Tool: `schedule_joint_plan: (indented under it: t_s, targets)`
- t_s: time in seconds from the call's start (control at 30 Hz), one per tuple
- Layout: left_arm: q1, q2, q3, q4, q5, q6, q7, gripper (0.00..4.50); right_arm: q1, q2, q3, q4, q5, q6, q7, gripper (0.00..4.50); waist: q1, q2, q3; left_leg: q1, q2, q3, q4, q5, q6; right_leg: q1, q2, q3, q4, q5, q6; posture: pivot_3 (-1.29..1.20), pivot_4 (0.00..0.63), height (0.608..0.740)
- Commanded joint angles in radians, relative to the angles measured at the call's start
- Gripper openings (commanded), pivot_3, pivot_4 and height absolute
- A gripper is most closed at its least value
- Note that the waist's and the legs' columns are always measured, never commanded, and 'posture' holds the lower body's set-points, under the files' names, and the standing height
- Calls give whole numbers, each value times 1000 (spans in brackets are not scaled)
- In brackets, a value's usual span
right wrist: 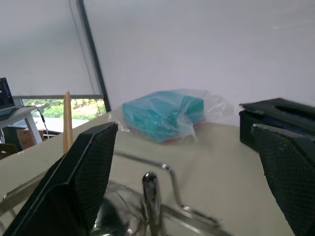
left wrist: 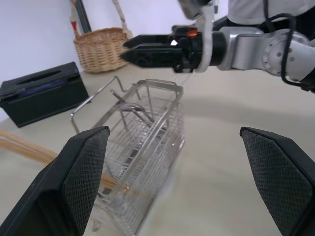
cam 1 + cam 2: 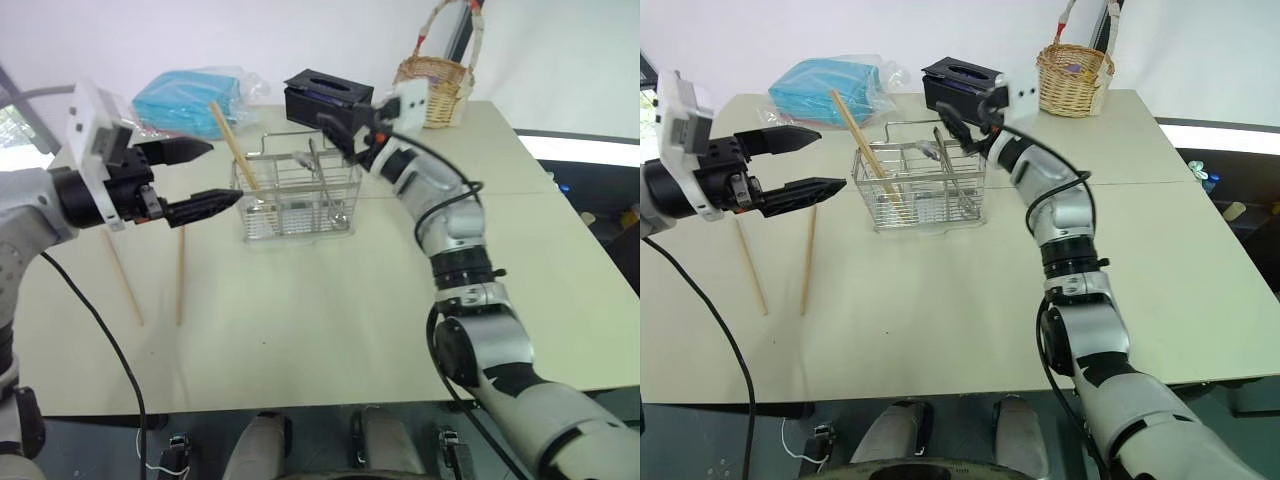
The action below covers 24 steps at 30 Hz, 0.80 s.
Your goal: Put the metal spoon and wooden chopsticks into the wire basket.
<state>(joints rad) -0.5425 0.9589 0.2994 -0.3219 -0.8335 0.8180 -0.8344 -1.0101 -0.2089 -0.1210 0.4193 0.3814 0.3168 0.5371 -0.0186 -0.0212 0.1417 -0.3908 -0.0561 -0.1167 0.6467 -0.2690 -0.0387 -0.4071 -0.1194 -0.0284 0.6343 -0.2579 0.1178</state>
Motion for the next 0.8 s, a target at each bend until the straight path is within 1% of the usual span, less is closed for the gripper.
schedule_joint_plan:
  t_s: [0.03, 0.13, 0.27, 0.37, 0.47, 0.53, 0.63, 0.8]
  targets:
    - [-40, -15, 45, 21, 11, -5, 72, 4500, -60, -100, -41, -196, 126, 110, 126, 4473, -1, -1, 0, 0, 0, 0, 0, 0, 0, 0, 0, 0, 0, 0, 0, 0, 150, 661]
    - [-69, -44, 82, 60, 37, 29, 214, 4500, -16, -249, -48, -383, 263, 277, 283, 4473, 4, -1, -1, 0, 0, 0, -1, 0, 0, 1, 0, 0, 0, 0, 0, 0, 150, 661]
    - [-111, -79, 107, 119, 109, 129, 456, 4500, 126, -425, -15, -599, 339, 375, 435, 4473, 4, -3, -2, 0, 0, 0, -1, -1, 2, 5, 0, -1, -3, 0, 0, 0, 150, 661]
    - [-162, -122, 154, 198, 180, 292, 686, 4500, 257, -532, -19, -744, 412, 439, 522, 4473, 4, -3, -1, 1, 0, 1, 0, -1, 2, 7, -1, -1, -4, 0, 1, 0, 150, 661]
    - [-212, -177, 225, 268, 256, 470, 871, 4500, 377, -602, -37, -846, 472, 489, 555, 4473, 1, -3, -1, 2, 1, 0, 0, -1, 2, 7, 0, -1, -3, 0, 2, 0, 150, 661]
    - [-220, -195, 237, 298, 295, 536, 917, 4500, 449, -637, -41, -893, 474, 496, 562, 4473, 5, -5, -2, 3, 1, 0, 0, -1, 2, 8, 0, -1, -3, 0, 2, 0, 150, 661]
    - [-221, -208, 233, 367, 354, 570, 948, 4500, 523, -662, -45, -929, 467, 496, 537, 4473, 9, -8, -2, 4, 1, -1, 0, -1, 1, 9, 0, -1, -3, 0, 2, 0, 150, 661]
    - [-215, -203, 172, 534, 436, 523, 919, 4500, 553, -648, -61, -938, 478, 511, 465, 4473, 12, -10, -2, 3, 0, 0, 1, -1, 0, 9, -2, -1, -4, 0, 2, 0, 150, 661]
